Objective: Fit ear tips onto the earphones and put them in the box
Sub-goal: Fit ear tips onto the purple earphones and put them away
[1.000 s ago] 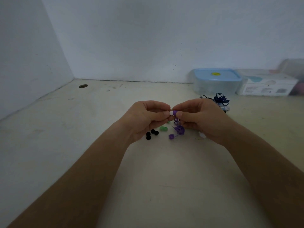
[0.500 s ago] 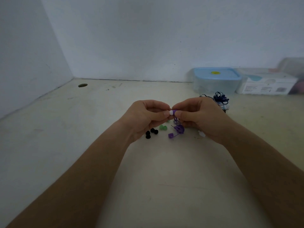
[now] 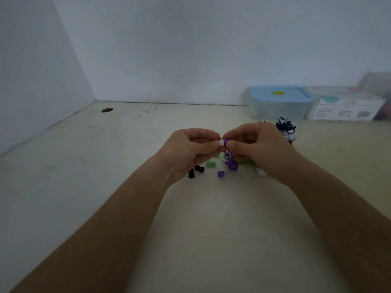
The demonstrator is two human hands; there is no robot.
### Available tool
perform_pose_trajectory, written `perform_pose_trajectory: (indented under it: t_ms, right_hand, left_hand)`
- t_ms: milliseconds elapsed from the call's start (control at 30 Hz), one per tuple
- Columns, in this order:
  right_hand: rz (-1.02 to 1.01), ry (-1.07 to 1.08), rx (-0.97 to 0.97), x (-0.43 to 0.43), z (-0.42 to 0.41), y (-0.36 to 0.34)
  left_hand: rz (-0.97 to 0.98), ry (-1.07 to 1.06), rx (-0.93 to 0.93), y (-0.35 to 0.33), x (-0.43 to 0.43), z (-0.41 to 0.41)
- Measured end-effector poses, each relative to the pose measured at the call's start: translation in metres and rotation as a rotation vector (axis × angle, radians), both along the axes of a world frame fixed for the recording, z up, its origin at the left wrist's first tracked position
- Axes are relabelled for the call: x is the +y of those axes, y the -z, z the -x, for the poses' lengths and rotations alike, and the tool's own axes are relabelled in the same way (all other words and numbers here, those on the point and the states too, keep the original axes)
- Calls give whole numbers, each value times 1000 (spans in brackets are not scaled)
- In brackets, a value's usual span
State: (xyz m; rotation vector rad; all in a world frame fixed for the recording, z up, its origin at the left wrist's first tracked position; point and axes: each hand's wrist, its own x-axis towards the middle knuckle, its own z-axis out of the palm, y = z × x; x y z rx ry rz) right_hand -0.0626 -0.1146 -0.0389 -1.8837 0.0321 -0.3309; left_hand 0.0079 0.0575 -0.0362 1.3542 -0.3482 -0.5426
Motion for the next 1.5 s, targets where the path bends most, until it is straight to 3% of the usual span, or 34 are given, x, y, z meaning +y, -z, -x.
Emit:
perform_pose_trajectory:
  t_ms: [533, 1100, 1367, 1500]
  right_hand:
    - [-16, 19, -55, 1, 0, 2]
    - [-52, -63, -65, -5, -5, 5]
    - [-104, -17, -93, -4, -5, 5]
    - [-107, 10, -101, -3, -4, 5]
  left_hand:
    - [-31, -58, -82, 5, -5, 3]
    - [29, -2, 17, 0, 1, 2]
    - [-84, -61, -212, -2, -2, 2]
    - [-86, -64, -223, -2, -2, 3]
